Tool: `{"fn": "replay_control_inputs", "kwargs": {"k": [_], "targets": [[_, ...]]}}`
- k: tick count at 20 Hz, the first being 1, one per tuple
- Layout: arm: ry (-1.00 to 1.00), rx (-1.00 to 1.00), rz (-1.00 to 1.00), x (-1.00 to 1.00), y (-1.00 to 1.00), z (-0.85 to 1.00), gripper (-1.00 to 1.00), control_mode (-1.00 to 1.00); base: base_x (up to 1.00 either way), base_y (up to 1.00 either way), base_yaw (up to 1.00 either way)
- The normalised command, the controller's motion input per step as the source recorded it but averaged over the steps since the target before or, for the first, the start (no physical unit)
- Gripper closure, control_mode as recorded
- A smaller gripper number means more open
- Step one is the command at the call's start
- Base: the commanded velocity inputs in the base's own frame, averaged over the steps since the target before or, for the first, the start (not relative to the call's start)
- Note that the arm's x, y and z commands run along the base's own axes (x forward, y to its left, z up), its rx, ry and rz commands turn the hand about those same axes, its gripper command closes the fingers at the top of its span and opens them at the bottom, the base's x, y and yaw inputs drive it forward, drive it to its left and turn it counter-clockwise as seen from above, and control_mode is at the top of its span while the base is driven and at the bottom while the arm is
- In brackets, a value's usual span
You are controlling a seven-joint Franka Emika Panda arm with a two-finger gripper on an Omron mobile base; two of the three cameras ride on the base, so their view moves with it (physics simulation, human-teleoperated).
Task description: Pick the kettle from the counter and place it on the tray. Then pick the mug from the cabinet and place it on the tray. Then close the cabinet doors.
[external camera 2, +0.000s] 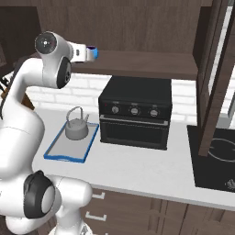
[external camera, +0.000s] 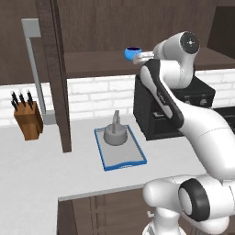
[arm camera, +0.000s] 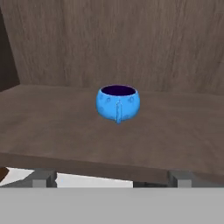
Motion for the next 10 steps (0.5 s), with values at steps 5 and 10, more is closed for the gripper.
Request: {"fn": "replay_control_inputs", "kwargs": {"k": [5, 10], "targets": [[0.05, 0.01, 0.0, 0.27, -0.19, 0.05, -1.0, -1.0, 0.0, 0.0, 0.0], [0.04, 0.04, 0.02, 0.3, 0.0, -0.04, -1.0, -1.0, 0.0, 0.0, 0.0]]}}
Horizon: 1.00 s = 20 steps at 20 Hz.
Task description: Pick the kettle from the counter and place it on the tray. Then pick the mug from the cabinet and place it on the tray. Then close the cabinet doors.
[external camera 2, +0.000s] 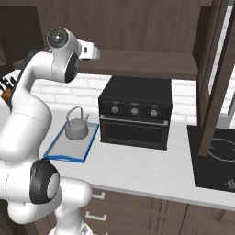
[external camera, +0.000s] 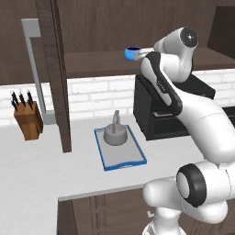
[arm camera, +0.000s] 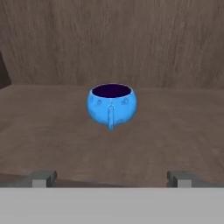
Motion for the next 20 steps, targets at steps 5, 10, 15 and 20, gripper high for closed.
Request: {"fn": "replay_control_inputs", "kwargs": {"k": [5, 10, 15, 20], "targets": [[0.0, 0.03, 0.02, 0.25, 0.01, -0.09, -1.0, -1.0, 0.0, 0.0, 0.0], [0.03, 0.0, 0.0, 0.43, 0.0, -0.09, -1.0, -1.0, 0.0, 0.0, 0.0], [0.11, 0.0, 0.0, 0.4, 0.11, 0.0, -1.0, -1.0, 0.0, 0.0, 0.0], [0.06, 0.0, 0.0, 0.37, 0.1, -0.01, -1.0, -1.0, 0.0, 0.0, 0.0]]}}
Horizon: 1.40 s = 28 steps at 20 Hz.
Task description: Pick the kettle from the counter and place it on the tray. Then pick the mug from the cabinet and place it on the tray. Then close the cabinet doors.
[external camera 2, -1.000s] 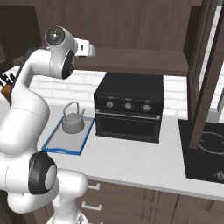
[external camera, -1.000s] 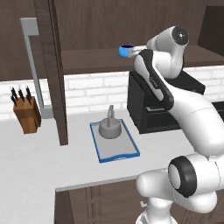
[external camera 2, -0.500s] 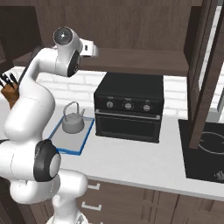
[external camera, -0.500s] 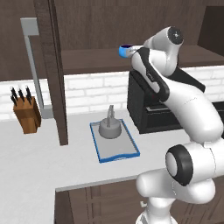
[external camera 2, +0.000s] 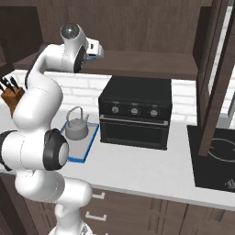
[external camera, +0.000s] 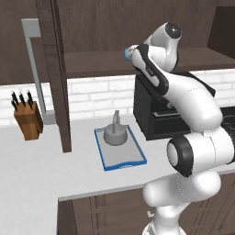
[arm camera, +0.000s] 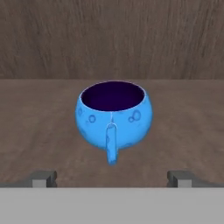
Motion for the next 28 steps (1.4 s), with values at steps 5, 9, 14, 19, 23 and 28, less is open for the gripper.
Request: {"fn": "replay_control_inputs", "kwargs": {"k": [5, 9, 14, 19, 23, 28], "targets": [[0.0, 0.0, 0.0, 0.34, 0.0, -0.03, -1.0, -1.0, 0.0, 0.0, 0.0], [0.0, 0.0, 0.0, 0.32, 0.01, -0.11, -1.0, -1.0, 0.0, 0.0, 0.0], [0.0, 0.0, 0.0, 0.24, 0.0, -0.06, -1.0, -1.0, 0.0, 0.0, 0.0], [0.0, 0.0, 0.0, 0.09, 0.0, 0.0, -1.0, -1.0, 0.0, 0.0, 0.0], [0.0, 0.0, 0.0, -0.15, 0.0, 0.0, -1.0, -1.0, 0.0, 0.0, 0.0], [0.0, 0.0, 0.0, -0.16, 0.0, -0.02, -1.0, -1.0, 0.0, 0.0, 0.0]]}}
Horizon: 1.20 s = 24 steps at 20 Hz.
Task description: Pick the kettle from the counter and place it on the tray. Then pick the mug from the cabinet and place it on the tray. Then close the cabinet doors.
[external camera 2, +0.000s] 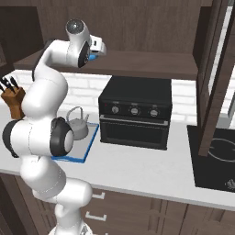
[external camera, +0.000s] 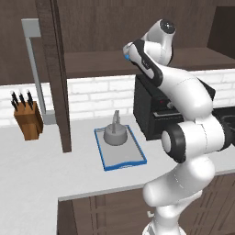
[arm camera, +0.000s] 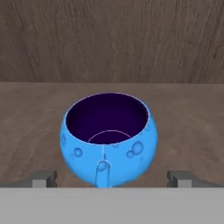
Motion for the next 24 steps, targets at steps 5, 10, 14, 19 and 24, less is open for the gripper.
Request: {"fn": "replay_control_inputs", "kwargs": {"k": [5, 10, 14, 19, 24], "targets": [[0.0, 0.0, 0.0, -0.04, 0.0, -0.07, -1.0, -1.0, 0.0, 0.0, 0.0], [0.0, 0.0, 0.0, 0.0, 0.0, -0.05, -1.0, -1.0, 0.0, 0.0, 0.0], [0.0, 0.0, 0.0, 0.0, 0.0, 0.0, -1.0, -1.0, 0.0, 0.0, 0.0], [-0.01, 0.0, 0.0, 0.08, 0.0, 0.0, -1.0, -1.0, 0.0, 0.0, 0.0], [0.0, 0.0, 0.0, 0.05, 0.01, 0.0, 1.0, -1.0, 0.0, 0.0, 0.0]]}}
